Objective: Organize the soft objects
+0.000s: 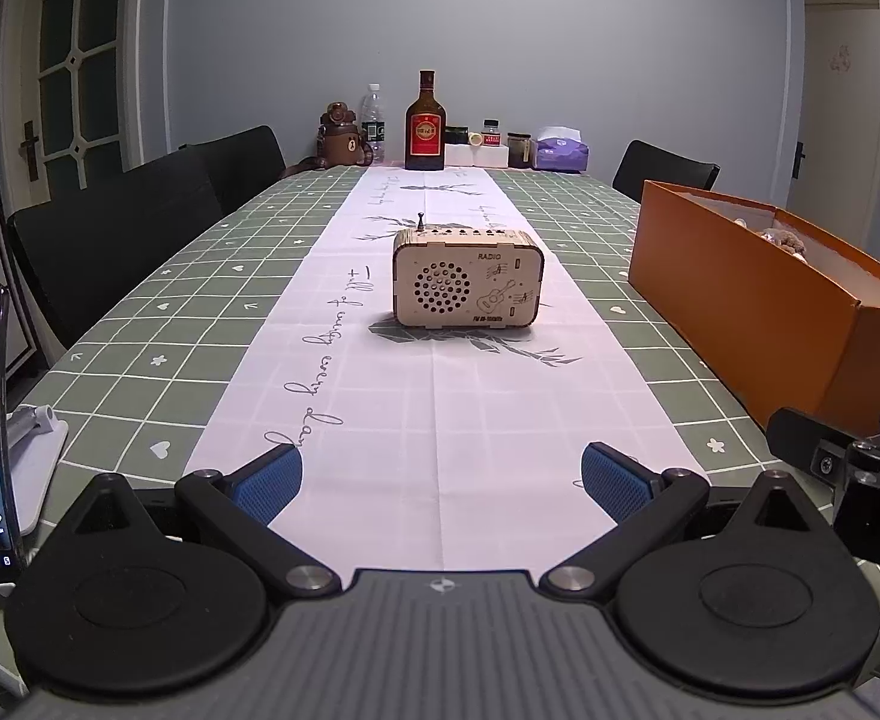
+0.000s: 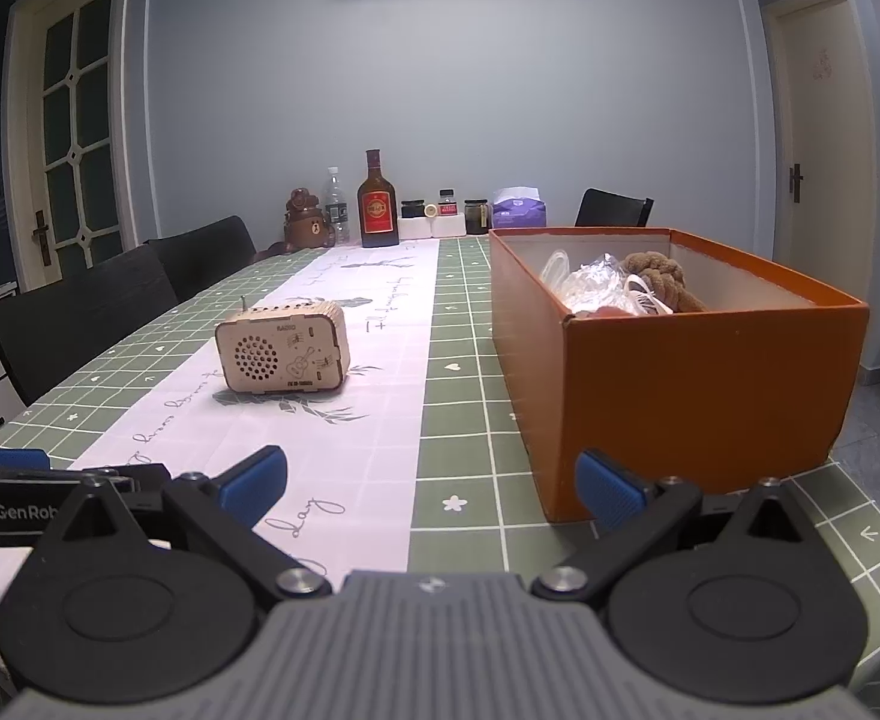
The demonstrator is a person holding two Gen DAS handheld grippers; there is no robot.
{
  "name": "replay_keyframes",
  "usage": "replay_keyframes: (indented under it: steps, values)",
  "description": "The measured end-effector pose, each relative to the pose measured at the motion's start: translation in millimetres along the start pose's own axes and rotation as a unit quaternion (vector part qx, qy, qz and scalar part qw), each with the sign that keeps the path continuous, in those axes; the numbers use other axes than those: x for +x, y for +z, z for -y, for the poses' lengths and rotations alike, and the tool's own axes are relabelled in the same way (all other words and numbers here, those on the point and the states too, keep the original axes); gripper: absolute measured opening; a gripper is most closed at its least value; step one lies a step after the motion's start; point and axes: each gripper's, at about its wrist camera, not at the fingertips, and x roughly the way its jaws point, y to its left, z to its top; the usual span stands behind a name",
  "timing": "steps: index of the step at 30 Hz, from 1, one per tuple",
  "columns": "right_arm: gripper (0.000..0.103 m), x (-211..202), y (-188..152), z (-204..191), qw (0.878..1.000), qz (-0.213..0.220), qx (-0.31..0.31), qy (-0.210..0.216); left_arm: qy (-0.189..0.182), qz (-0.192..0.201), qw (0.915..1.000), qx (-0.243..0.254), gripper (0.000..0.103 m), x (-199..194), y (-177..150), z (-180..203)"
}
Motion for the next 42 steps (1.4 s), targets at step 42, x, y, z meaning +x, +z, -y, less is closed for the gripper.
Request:
replay_keyframes:
  steps: [42]
  values:
    - [0.100,7.8,-1.2,2.5,1.000,-0.020,-0.004,-0.005,0.005,-0.002,1.0000,0.005,0.103,2.2,2.1,4.3]
